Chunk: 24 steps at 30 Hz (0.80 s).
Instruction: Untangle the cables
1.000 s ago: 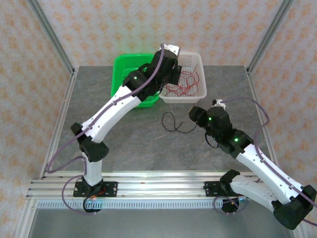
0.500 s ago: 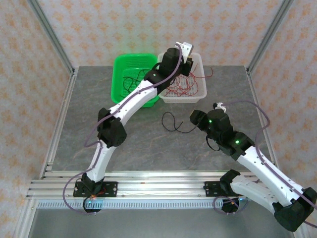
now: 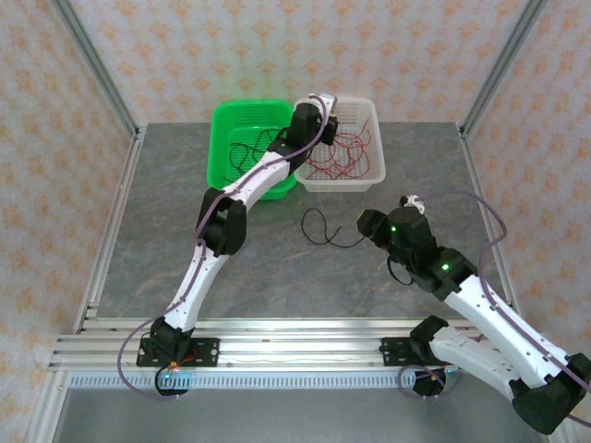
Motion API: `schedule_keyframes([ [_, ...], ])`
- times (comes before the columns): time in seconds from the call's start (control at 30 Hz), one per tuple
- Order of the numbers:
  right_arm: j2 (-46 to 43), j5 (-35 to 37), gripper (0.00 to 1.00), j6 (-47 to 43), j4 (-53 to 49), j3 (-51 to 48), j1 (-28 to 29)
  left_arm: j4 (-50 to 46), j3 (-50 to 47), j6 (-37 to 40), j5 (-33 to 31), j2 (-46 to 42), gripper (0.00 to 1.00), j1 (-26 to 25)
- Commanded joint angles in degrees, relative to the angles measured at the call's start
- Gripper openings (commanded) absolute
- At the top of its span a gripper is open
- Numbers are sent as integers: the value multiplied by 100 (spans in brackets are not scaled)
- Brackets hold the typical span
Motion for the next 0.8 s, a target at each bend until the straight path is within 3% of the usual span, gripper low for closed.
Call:
schedule_keyframes([
  [0.0,-86,185,66,118,-179,-87,-29,311,104,-69,231,146,0,-9],
  [0.43,-86,185,66,181,-401,-160,-29,-1348,-47,-248,-274,-61,0,-88],
  [0.53,-65,148,66,176,-385,-156,-29,-1907,80,-223,-411,-136,10,-97],
  [0.77,14,94,66,141,-494,-11,-29,-2670,410,-117,-459,-308,42,-224],
])
